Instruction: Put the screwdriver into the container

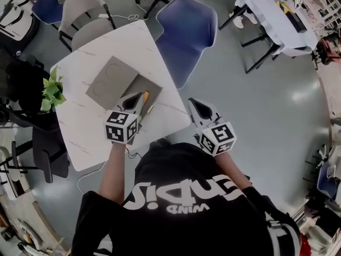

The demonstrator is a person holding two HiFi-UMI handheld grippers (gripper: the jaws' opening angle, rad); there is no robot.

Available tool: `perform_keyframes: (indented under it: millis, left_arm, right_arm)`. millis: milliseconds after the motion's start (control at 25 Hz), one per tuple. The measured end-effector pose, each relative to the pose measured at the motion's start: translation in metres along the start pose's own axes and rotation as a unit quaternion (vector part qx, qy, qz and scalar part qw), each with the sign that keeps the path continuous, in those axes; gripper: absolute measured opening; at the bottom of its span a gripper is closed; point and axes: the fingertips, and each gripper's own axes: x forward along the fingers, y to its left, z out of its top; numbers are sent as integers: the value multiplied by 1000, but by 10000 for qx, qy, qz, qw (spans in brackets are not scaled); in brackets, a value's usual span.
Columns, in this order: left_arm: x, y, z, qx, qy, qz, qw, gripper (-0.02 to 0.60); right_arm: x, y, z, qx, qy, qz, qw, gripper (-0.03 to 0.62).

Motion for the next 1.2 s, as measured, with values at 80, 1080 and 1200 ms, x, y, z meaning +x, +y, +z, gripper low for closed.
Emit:
perform_keyframes:
  millis: [80, 1080, 1200]
  left_arm:
    - [-18, -10, 8, -33, -268, -9, 9996, 14]
    - [-84, -19, -19, -423, -1701, 603, 9827, 14]
    - [-83, -19, -20, -458, -1686, 597, 9828, 14]
  right_arm:
    - [-3, 0, 0, -20, -36, 30, 10000, 14]
    - [-3, 18, -8, -149, -259, 217, 9993, 12]
    - [-3, 17, -8, -140, -231, 217, 9994, 12]
